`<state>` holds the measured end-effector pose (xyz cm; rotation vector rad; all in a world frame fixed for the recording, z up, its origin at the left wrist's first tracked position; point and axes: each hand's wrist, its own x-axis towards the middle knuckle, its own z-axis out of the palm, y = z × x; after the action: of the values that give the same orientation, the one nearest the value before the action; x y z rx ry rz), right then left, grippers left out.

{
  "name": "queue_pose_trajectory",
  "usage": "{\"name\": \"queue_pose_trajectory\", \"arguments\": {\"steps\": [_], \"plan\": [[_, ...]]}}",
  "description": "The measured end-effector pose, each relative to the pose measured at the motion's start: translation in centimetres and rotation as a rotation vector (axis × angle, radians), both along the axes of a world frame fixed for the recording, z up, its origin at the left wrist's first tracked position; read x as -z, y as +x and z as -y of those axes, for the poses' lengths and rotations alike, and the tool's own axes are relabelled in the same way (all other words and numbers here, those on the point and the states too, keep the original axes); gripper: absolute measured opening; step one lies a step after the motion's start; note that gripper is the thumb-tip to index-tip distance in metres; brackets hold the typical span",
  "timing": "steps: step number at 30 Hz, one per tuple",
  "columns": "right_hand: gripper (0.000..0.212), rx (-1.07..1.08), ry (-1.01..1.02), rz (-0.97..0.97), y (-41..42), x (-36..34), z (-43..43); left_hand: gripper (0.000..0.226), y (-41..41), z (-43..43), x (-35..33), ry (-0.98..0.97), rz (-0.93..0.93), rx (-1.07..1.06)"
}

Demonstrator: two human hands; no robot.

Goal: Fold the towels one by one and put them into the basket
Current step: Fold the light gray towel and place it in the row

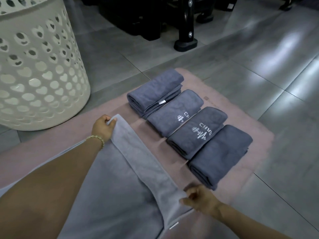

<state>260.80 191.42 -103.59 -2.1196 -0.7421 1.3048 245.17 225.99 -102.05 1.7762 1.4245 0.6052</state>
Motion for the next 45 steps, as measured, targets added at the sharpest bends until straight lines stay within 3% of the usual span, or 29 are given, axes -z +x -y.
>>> {"name": "queue_pose_trajectory", "arguments": {"steps": [2,6,10,12,15,18,21,25,29,32,34,39,41,45], "plan": [[0.038,0.066,0.042,0.147,0.2,0.6,0.2,0.024,0.1,0.3,0.0,-0.007,-0.002,-0.001],[0.032,0.046,0.015,0.215,0.0,0.1,0.0,0.027,-0.1,1.0,-0.7,0.001,-0.008,0.003],[0.038,-0.041,-0.151,0.240,-0.4,-0.6,-0.8,0.020,-0.7,1.2,-2.2,0.044,-0.015,0.012],[0.037,-0.029,-0.211,0.159,-0.9,-0.4,-1.0,0.019,-1.3,1.0,-2.9,0.041,-0.008,0.028],[0.028,0.053,-0.144,-0.077,-1.7,-0.8,-0.9,0.020,-2.3,1.0,-4.5,0.037,-0.019,0.061],[0.023,-0.037,-0.102,-0.213,-1.5,-2.7,-0.9,0.020,-3.7,0.7,-6.5,0.072,0.052,0.024],[0.018,-0.113,0.029,-0.272,-0.6,-5.8,-1.5,0.019,-6.4,-0.1,-9.4,0.106,0.153,-0.076],[0.026,-0.187,0.210,-0.128,-0.1,-11.6,-4.4,0.030,-12.6,-1.3,-14.9,0.177,0.287,-0.244],[0.039,-0.092,0.446,-0.058,-0.5,-18.0,-8.7,0.011,-19.2,-1.5,-21.9,0.276,0.377,-0.381],[0.022,-0.028,0.631,-0.034,-1.2,-23.3,-12.1,0.010,-22.9,-0.7,-26.8,0.330,0.515,-0.496],[0.049,0.026,0.748,-0.076,-2.3,-27.0,-14.5,0.009,-25.0,0.2,-29.8,0.374,0.576,-0.552],[0.076,-0.004,0.945,-0.122,-7.0,-35.9,-17.7,0.029,-29.9,3.0,-35.9,0.477,0.599,-0.608],[0.070,-0.030,1.001,-0.101,-9.0,-38.0,-18.6,0.029,-31.2,4.2,-37.5,0.459,0.613,-0.578],[0.035,-0.124,1.021,-0.112,-14.5,-41.0,-19.7,0.015,-30.2,7.5,-40.1,0.327,0.669,-0.358]]}}
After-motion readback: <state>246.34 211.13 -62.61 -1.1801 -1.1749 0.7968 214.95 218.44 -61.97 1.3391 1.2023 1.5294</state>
